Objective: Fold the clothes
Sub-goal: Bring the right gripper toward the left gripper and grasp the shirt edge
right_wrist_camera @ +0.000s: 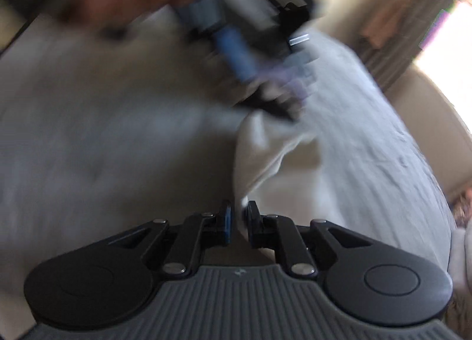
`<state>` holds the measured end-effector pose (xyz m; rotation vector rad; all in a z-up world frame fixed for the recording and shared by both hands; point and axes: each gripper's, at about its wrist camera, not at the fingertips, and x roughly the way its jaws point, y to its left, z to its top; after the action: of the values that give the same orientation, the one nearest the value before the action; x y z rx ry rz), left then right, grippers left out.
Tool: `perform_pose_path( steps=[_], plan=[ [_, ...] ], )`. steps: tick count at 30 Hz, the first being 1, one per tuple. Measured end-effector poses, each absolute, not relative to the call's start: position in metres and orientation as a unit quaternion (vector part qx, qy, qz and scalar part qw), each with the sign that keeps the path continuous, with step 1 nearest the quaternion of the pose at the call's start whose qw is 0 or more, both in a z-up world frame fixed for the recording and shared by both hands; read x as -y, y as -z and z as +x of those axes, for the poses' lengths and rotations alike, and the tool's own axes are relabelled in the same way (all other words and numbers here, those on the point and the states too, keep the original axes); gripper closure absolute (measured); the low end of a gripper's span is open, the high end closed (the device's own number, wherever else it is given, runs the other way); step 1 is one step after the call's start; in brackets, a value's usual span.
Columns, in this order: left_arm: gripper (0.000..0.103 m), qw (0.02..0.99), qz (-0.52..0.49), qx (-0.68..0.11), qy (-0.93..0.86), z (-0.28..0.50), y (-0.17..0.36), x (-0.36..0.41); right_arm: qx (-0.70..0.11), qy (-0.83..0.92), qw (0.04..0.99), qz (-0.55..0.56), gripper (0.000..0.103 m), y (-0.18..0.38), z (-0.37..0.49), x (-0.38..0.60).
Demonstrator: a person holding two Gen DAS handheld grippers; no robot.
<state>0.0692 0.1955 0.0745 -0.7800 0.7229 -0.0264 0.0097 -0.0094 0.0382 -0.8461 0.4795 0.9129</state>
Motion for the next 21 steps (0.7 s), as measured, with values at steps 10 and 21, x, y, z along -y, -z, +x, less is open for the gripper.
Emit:
perform_pose_path(
  steps=[10,21],
  plan=[
    [0.05,0.86,-0.364,-0.358,0.008,0.073,-0.069,-0.192,-0.276,-0.435,0.82,-0.25,0.055,-0.062,0.019,0.04],
    [0.05,0.87,-0.352,-0.345,0.003,0.065,-0.075,-0.198,-0.404,-0.358,0.842,0.0,0.082,-0.061,0.109,-0.004]
  ],
)
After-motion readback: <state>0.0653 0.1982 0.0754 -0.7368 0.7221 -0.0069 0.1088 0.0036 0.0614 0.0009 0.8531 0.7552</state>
